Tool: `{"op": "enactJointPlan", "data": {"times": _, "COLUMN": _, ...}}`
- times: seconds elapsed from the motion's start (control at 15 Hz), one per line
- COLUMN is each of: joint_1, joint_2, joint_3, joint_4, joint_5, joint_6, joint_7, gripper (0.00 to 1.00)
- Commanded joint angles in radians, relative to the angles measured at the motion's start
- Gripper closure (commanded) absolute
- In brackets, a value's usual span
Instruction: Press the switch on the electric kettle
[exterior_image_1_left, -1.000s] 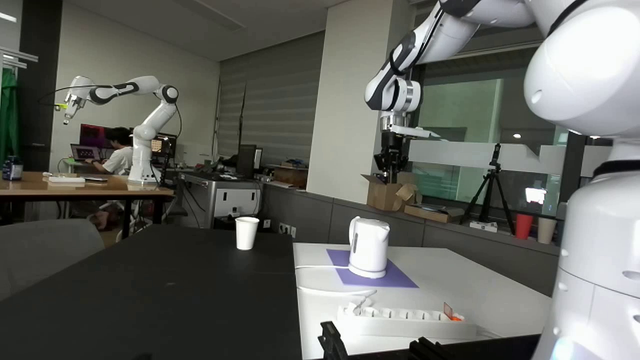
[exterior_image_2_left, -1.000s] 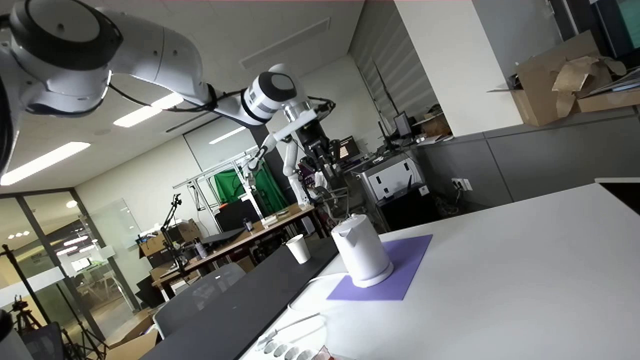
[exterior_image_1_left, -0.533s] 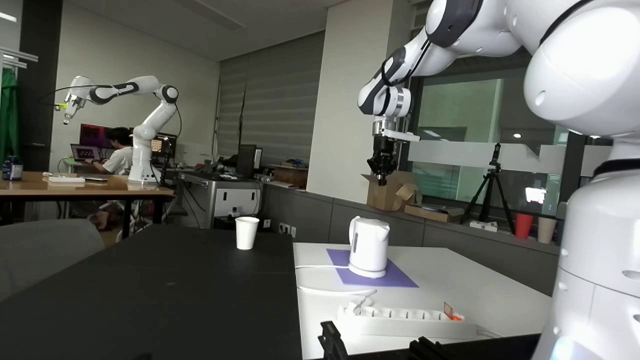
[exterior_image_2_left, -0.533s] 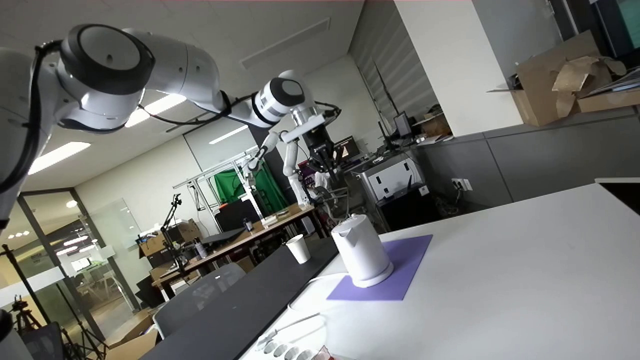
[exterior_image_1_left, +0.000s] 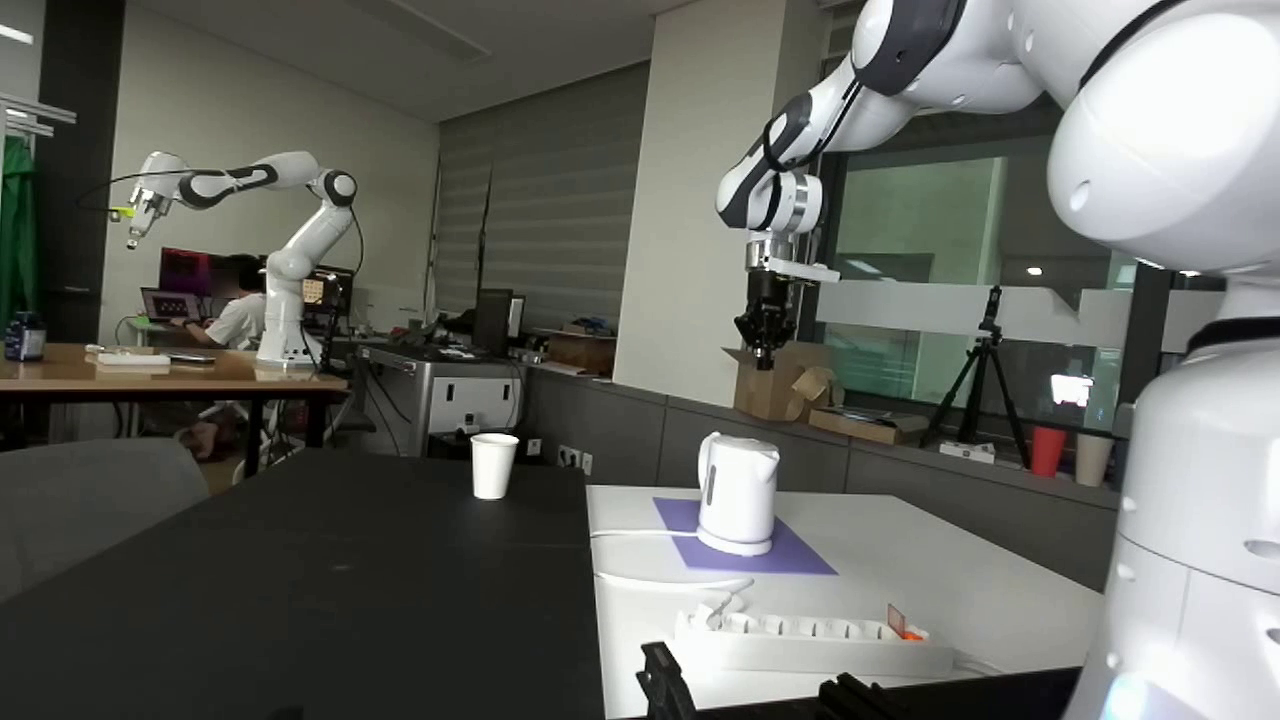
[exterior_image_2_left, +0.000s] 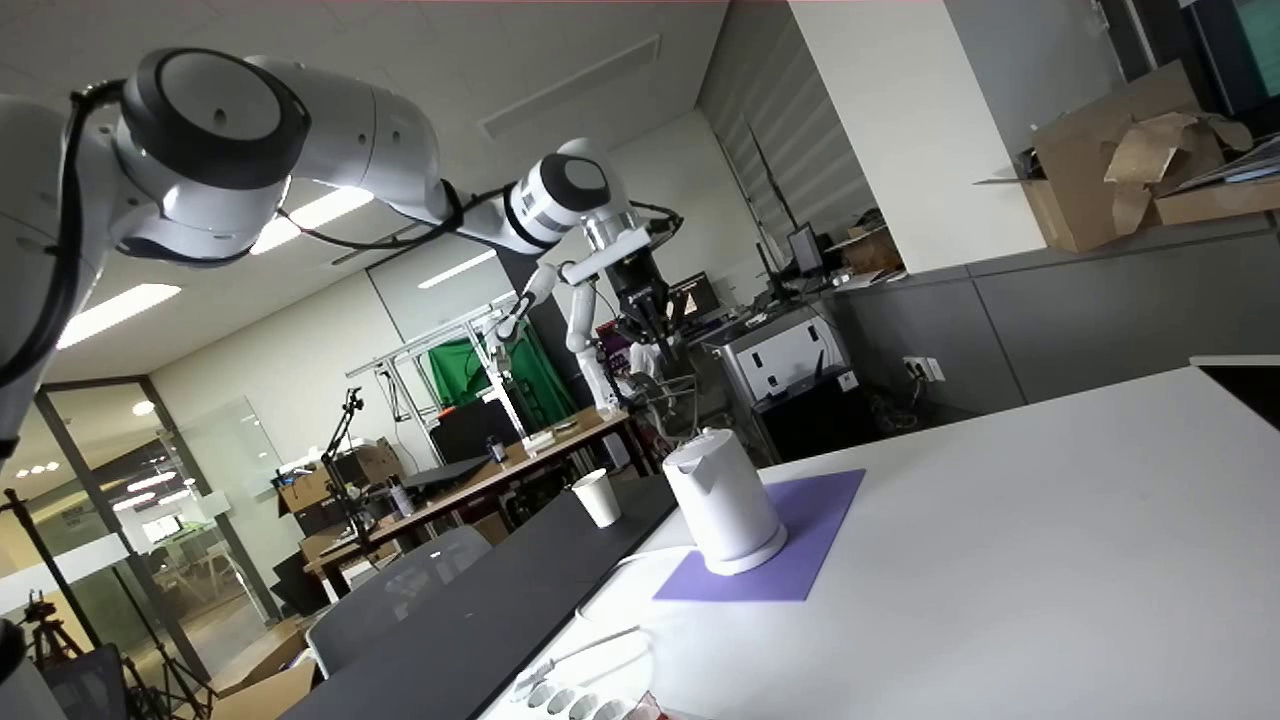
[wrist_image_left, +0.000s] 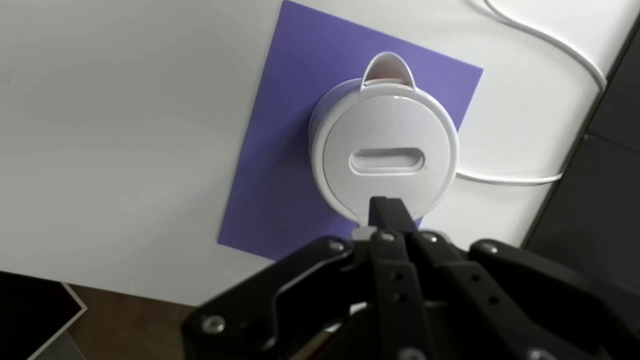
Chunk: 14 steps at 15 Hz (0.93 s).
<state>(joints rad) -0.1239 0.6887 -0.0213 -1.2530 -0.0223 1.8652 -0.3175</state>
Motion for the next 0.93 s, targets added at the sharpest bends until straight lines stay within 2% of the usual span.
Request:
{"op": "enactJointPlan", "data": {"times": 0.0, "joint_1": -0.010, "joint_2": 0.035, "joint_3": 0.015, "joint_4": 0.026, "joint_5": 0.008, "joint_6": 0.058, "joint_7": -0.012, "gripper": 1.00}}
{"op": "enactJointPlan", "data": {"times": 0.53, "joint_1": -0.001, "joint_2": 0.176, "joint_3": 0.047, "joint_4": 0.075, "joint_5": -0.007, "joint_6": 0.136, "joint_7": -0.088, "gripper": 1.00}}
{"op": "enactJointPlan", "data": {"times": 0.87, "joint_1": 0.006, "joint_2": 0.208, "joint_3": 0.050, "joint_4": 0.048, "joint_5": -0.020, "joint_6": 0.278, "joint_7": -0.111, "gripper": 1.00}}
